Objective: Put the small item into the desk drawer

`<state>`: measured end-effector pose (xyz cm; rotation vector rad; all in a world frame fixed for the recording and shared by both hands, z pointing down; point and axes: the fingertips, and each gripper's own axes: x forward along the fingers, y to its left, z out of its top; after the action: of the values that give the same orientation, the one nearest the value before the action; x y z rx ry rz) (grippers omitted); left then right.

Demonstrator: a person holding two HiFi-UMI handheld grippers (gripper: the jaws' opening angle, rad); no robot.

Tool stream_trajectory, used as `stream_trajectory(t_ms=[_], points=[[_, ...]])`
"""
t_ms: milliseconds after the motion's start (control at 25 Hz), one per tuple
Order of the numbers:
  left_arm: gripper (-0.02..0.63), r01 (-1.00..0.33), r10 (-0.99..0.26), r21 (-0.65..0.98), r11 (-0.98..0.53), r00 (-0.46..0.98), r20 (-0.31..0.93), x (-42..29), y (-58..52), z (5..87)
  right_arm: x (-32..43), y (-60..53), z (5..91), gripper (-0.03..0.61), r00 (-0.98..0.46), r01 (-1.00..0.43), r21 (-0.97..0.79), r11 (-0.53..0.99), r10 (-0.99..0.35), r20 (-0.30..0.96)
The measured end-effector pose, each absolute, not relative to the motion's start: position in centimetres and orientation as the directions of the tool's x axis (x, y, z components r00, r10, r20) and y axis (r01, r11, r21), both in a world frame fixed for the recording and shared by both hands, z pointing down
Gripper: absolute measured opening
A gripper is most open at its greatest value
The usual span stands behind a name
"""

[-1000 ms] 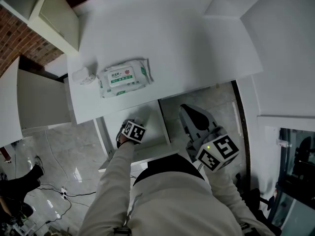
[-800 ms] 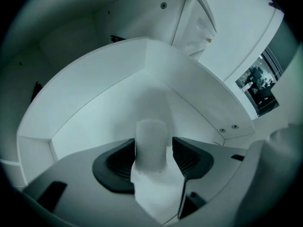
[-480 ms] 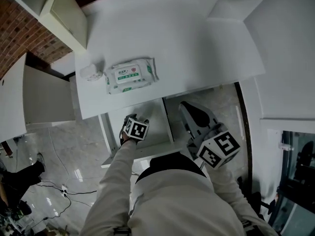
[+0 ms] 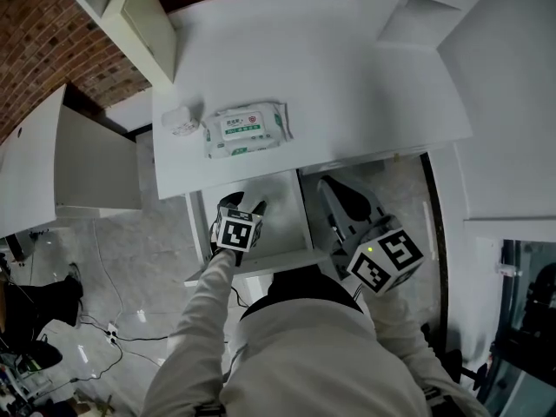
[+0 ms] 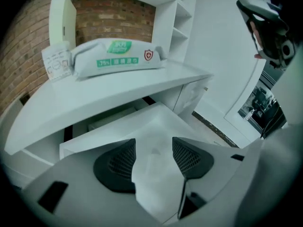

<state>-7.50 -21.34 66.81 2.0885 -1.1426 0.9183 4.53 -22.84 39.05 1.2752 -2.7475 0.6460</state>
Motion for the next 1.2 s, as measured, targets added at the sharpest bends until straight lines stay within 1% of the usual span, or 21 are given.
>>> stream_trajectory(t_ms=[360, 640, 920, 1200], points=[[0.201, -0.896, -0.659, 0.112, -0.429, 0.395, 0.640, -9.7, -21.9, 58.3, 3.5, -21.5, 38.1, 0.028, -0.665, -0.733, -0.347, 0.586, -0.725, 0.181], [0.141, -0.919, -0.783, 0.069, -0.388, 0.369, 0.500, -12.3, -22.4, 52.6, 1.8, -20.4, 37.0, 0.028, -0.688, -0.715, -0.319, 0.622, -0.706, 0.167], [0.106, -0.943, -0.867, 0.052, -0.328, 0.322, 0.381, -14.6, -22.0, 47.7, 0.4, -19.5, 36.1, 0.028, -0.707, -0.698, -0.299, 0.650, -0.692, 0.145], [0.074, -0.956, -0.908, 0.077, -0.281, 0.291, 0.300, -16.7, -20.7, 43.7, -0.3, -18.7, 35.6, 0.028, -0.708, -0.696, -0.297, 0.654, -0.693, 0.135]])
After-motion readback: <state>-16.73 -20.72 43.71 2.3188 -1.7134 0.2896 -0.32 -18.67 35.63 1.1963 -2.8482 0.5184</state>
